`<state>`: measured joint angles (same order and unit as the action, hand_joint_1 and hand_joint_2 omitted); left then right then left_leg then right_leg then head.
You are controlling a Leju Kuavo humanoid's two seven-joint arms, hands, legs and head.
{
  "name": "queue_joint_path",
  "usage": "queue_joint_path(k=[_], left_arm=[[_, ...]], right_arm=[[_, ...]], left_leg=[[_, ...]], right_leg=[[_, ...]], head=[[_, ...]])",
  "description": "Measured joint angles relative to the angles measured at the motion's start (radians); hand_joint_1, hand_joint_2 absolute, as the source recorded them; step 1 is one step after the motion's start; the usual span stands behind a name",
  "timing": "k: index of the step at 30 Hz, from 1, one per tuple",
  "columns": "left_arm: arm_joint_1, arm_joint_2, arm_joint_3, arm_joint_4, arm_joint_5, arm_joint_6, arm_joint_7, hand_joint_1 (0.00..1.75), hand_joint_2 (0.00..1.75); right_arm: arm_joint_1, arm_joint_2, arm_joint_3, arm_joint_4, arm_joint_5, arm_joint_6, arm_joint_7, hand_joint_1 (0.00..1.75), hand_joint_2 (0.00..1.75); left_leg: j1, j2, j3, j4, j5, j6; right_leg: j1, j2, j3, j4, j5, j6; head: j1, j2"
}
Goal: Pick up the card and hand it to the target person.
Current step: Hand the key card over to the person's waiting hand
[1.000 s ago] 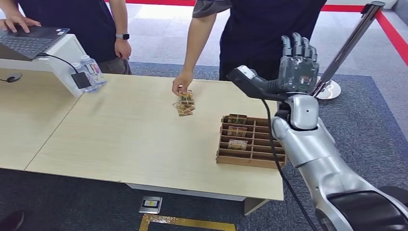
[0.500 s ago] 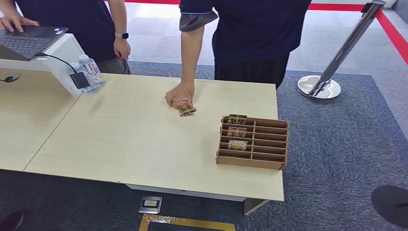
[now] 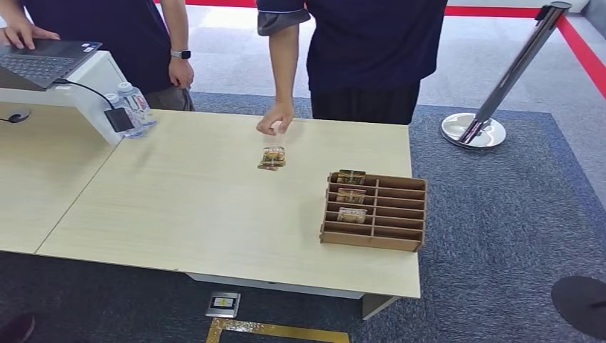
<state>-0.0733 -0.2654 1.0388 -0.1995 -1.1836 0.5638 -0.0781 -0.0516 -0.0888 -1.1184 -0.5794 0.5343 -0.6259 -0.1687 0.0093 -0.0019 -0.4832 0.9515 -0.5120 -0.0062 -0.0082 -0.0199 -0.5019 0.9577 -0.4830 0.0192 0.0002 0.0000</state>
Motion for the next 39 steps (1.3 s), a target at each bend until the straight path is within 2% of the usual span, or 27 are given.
queue_joint_path(k=[3,5,9,13,17,23,31,39], left_arm=[[0.0,0.0,0.0,0.0,-0.008,0.0,-0.003,0.0,1.75],[-0.001,0.0,0.0,0.0,-0.01,0.001,-0.005,0.0,1.75],[-0.001,0.001,-0.001,0.0,-0.021,0.003,-0.02,0.0,1.75],[0.0,0.003,-0.003,0.0,-0.036,0.003,-0.025,0.0,1.75],[-0.001,0.004,-0.004,0.0,-0.043,0.003,-0.019,0.0,1.75],[-0.002,0.007,-0.007,0.0,-0.049,-0.028,-0.054,0.0,1.75],[-0.002,0.012,-0.013,0.0,-0.048,-0.04,-0.064,0.0,1.75],[0.016,0.04,-0.121,-0.007,0.096,-0.104,-0.046,0.0,1.75]], right_arm=[[-0.003,0.045,0.002,0.132,0.044,0.075,0.132,0.0,0.0],[-0.004,0.075,0.008,0.188,0.073,0.116,0.188,0.0,0.0],[-0.006,0.146,0.045,0.27,0.152,0.191,0.245,0.0,0.0],[-0.008,0.21,0.103,0.319,0.244,0.232,0.255,0.0,0.0],[-0.011,0.25,0.189,0.344,0.363,0.235,0.233,0.0,1.75],[-0.015,0.281,0.303,0.362,0.466,0.2,0.218,0.0,1.75],[-0.015,0.288,0.363,0.37,0.484,0.211,0.217,0.0,1.75],[0.0,0.268,0.461,0.367,0.377,0.274,0.218,0.0,1.75]], left_leg=[[0.0,0.0,0.0,-0.001,0.0,-0.001],[0.001,0.0,0.0,-0.001,0.001,-0.001],[0.001,0.0,0.0,-0.001,0.001,-0.002],[0.001,0.0,0.0,-0.001,0.002,-0.003],[0.001,0.0,0.0,-0.001,0.002,-0.003],[0.0,0.0,0.0,-0.001,0.002,-0.003],[0.0,0.0,0.0,-0.001,0.002,-0.003],[0.0,0.0,0.0,-0.001,0.002,-0.003]], right_leg=[[0.0,0.0,0.0,0.001,-0.001,-0.001],[0.001,0.0,0.0,0.002,-0.001,-0.002],[0.001,0.0,0.0,0.002,-0.001,-0.002],[0.001,0.0,0.0,0.002,-0.001,-0.002],[0.001,0.0,0.0,0.002,-0.001,-0.002],[0.0,0.0,-0.001,0.002,-0.001,-0.002],[0.0,0.0,-0.001,0.002,-0.001,-0.002],[0.0,0.0,-0.001,0.002,-0.001,-0.002]], head=[[0.0,0.0],[0.0,0.0],[0.0,0.0],[0.0,0.0],[0.0,0.0],[-0.001,0.0],[0.0,0.0],[-0.001,0.0]])
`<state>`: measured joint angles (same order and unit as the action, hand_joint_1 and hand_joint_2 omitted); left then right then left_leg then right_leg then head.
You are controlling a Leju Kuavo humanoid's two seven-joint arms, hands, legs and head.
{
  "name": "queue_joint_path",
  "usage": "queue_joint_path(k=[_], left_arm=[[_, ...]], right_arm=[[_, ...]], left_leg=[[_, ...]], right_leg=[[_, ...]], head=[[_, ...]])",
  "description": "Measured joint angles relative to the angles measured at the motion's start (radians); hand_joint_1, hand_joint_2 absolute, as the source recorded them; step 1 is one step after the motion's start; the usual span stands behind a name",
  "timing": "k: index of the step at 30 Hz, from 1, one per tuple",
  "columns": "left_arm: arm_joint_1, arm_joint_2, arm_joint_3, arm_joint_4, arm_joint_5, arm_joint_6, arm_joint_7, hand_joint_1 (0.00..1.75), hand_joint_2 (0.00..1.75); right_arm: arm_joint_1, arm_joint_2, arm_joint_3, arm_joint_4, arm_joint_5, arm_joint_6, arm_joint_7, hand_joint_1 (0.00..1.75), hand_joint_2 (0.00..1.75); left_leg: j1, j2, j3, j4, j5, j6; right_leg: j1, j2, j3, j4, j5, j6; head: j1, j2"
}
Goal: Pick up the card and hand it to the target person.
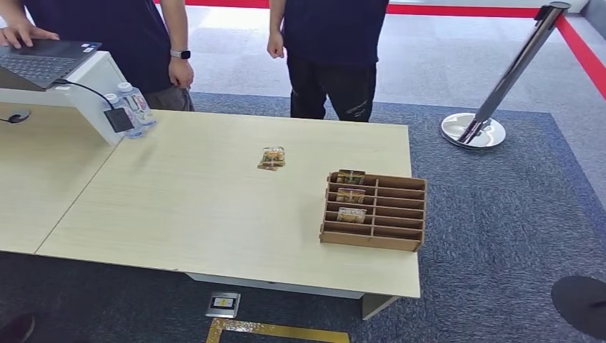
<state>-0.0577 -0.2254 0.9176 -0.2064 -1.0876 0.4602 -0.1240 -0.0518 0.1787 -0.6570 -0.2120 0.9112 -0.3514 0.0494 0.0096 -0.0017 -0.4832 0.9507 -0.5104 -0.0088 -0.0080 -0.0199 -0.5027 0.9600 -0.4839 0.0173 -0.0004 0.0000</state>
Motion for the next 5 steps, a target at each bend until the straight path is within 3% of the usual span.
queue_joint_path(k=[5], left_arm=[[0.016,0.019,-0.075,-0.011,0.1,-0.042,0.011,0.0,1.75]], right_arm=[[0.015,-0.016,0.057,-0.007,-0.084,0.032,-0.005,0.0,1.75]], left_leg=[[0.0,0.0,0.0,0.0,0.0,0.0]], right_leg=[[0.0,0.0,0.0,0.0,0.0,0.0]], head=[[0.0,0.0]])
